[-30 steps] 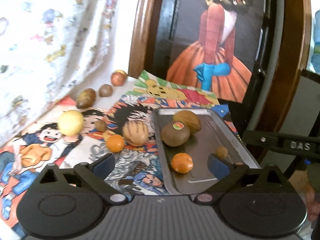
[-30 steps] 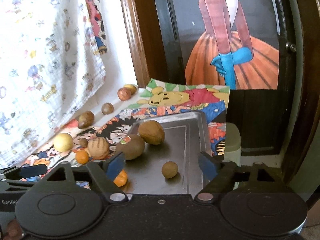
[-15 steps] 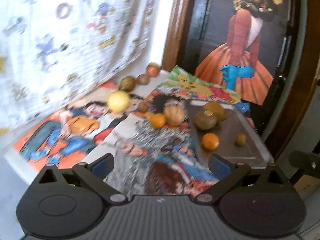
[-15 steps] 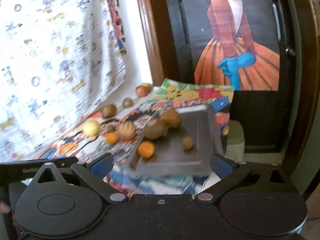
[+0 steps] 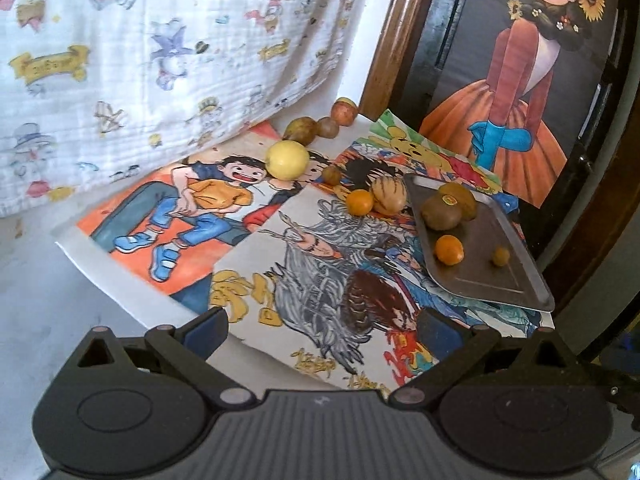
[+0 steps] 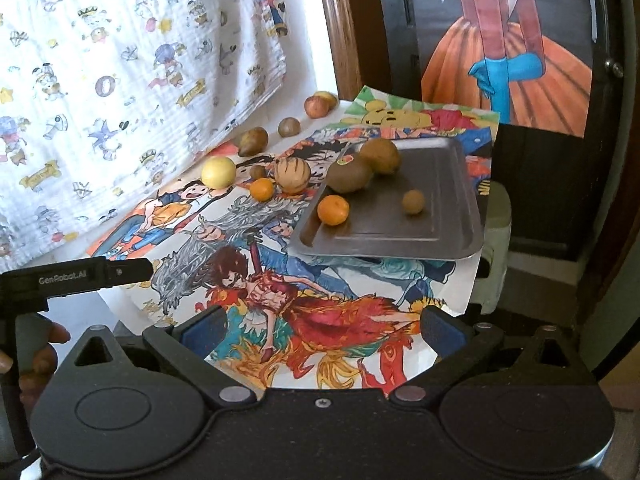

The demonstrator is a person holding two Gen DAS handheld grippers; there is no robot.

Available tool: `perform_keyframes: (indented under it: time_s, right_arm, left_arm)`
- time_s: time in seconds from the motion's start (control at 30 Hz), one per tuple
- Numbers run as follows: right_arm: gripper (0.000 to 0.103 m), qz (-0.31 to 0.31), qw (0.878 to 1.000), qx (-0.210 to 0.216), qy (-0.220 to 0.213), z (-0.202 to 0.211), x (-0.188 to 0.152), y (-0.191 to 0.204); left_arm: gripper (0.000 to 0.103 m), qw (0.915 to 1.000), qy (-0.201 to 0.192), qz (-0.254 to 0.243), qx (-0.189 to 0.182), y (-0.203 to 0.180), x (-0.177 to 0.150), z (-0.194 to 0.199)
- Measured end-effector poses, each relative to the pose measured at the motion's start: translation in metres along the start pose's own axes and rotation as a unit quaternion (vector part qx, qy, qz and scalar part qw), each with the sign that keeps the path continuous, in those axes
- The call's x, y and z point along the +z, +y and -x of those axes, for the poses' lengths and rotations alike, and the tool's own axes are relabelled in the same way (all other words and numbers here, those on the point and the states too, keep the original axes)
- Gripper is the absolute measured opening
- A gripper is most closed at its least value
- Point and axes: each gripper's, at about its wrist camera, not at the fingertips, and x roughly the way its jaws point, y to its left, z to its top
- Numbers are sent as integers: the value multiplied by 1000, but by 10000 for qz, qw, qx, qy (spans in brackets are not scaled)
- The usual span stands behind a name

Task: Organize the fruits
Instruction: 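Withdraw both tools from the tray toward the remaining fruits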

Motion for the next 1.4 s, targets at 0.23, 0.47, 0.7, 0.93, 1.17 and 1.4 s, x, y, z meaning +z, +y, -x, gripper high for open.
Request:
perform_keyframes:
  time_s: [0.23, 0.47, 0.7, 0.93, 1.17, 1.4]
  right_arm:
    - [102, -1, 9984, 376, 433, -9, 12, 7]
    - [102, 292, 9966, 574, 510, -23, 34, 28]
    - [102, -1067, 9760, 1697, 855, -46, 114, 35]
    - [102, -985, 9666, 2129, 1035, -100, 199, 59]
    - [102, -408, 9747, 1651, 1450, -176, 211, 56]
    - [95, -651, 9729, 1500, 1634, -243, 204, 23]
  left_arm:
    - [102, 9998, 24, 74, 165, 15, 6, 7]
    - [102, 9987, 146, -110, 486, 30, 19, -1]
    - [102, 9966, -181, -426, 678, 41, 58, -5]
    - [103, 9916, -600, -971, 611, 39, 93, -28]
    - [103, 9855, -563, -1585, 201, 28, 106, -88]
    - [102, 9775, -601, -2021, 46, 23, 122, -151]
